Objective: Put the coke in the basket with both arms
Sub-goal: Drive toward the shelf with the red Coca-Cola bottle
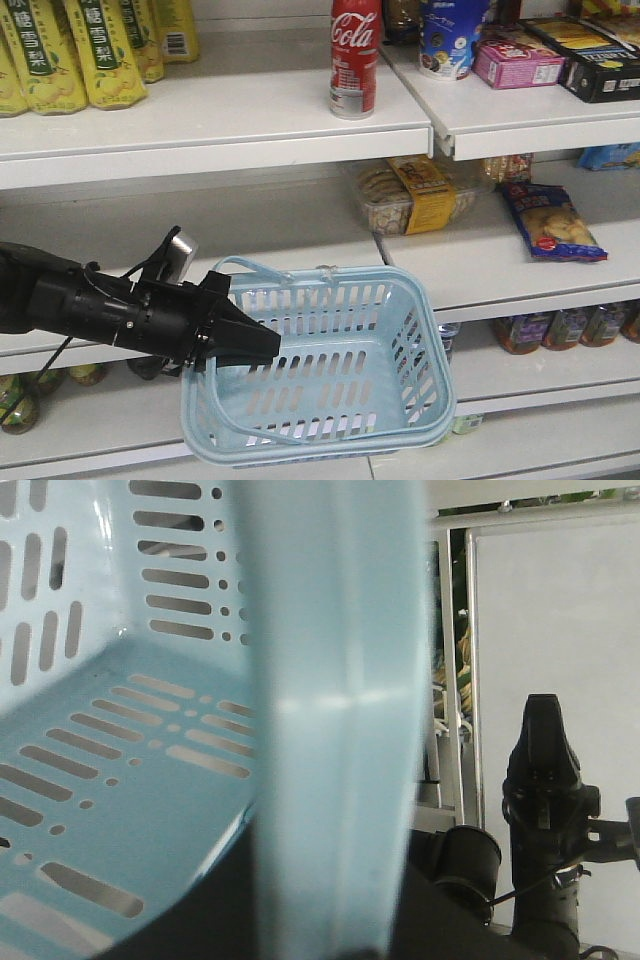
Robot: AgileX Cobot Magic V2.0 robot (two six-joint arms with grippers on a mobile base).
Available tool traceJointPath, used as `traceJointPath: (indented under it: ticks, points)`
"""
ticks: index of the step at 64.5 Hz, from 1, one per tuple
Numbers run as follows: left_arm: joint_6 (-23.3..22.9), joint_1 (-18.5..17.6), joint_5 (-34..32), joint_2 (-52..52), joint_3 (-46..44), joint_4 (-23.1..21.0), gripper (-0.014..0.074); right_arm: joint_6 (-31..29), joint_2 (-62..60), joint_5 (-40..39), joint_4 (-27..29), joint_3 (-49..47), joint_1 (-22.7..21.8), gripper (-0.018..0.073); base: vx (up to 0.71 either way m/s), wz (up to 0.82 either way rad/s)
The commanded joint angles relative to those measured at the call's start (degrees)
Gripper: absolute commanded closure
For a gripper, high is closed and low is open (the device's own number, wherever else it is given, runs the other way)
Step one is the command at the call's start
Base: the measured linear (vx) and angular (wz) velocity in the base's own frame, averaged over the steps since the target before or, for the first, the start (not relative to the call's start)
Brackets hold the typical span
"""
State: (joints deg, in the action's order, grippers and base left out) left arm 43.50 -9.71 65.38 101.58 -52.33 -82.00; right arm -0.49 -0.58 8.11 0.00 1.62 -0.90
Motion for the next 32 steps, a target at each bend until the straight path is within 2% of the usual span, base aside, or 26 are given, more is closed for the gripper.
traceJointPath:
  ticks: [1, 32]
  points:
    - [0.6, -0.2, 3.9, -2.7, -1.1, -4.5, 0.0602, -0.3, -1.0, -4.5, -0.4, 0.6, -0.3, 0.0568, 0.04, 0.28]
    - [0.6, -0.2, 3.9, -2.7, -1.1, -4.5, 0.0602, -0.3, -1.0, -4.5, -0.4, 0.6, -0.3, 0.0568, 0.04, 0.27]
